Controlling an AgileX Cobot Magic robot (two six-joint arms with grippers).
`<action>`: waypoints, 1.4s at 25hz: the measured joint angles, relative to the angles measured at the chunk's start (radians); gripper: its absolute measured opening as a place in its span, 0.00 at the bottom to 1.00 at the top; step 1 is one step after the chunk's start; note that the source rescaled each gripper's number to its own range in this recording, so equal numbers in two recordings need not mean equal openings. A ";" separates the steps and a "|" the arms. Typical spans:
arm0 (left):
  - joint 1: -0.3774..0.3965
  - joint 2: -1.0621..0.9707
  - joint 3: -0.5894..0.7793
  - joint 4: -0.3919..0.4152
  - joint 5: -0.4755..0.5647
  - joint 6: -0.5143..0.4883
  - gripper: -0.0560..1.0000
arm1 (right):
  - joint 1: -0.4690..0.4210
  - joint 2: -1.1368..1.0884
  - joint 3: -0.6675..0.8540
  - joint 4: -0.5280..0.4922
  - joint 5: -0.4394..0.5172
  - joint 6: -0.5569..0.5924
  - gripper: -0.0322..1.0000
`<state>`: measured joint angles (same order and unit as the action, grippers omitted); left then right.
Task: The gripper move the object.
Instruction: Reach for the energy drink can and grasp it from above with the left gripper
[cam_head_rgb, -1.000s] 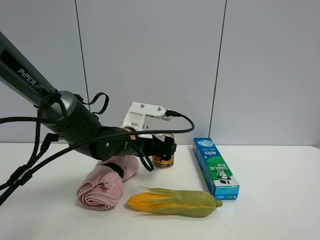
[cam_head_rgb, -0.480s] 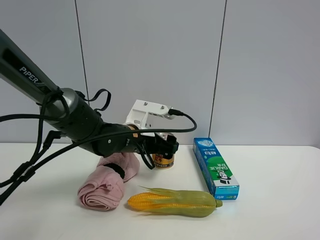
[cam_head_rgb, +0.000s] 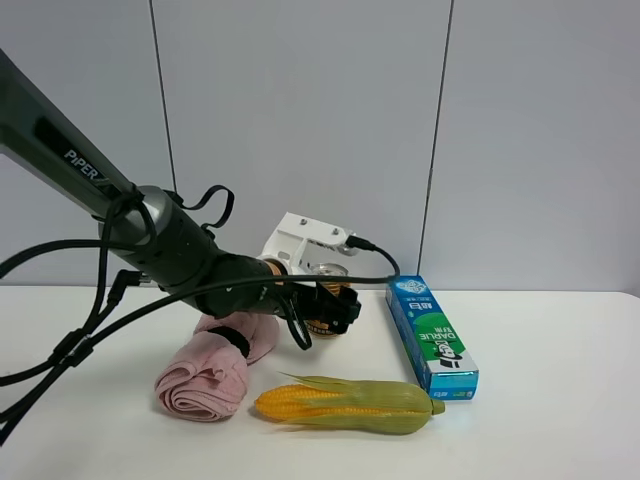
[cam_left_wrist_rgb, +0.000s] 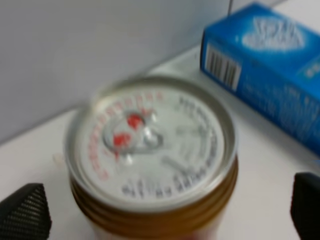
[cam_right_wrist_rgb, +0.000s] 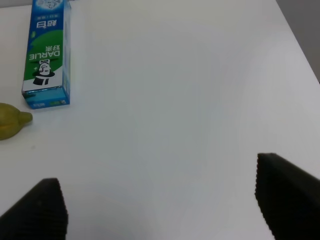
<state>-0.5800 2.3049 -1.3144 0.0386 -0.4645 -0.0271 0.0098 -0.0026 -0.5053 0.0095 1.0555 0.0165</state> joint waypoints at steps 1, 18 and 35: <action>0.000 0.006 -0.001 0.003 0.003 0.000 1.00 | 0.000 0.000 0.000 0.000 0.000 0.000 1.00; 0.000 0.035 -0.078 0.025 0.013 0.000 1.00 | 0.000 0.000 0.000 0.000 0.000 0.000 1.00; 0.000 0.105 -0.195 0.029 0.121 0.000 0.92 | 0.000 0.000 0.000 0.000 0.000 0.000 1.00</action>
<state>-0.5800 2.4100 -1.5094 0.0679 -0.3440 -0.0271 0.0098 -0.0026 -0.5053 0.0095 1.0555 0.0165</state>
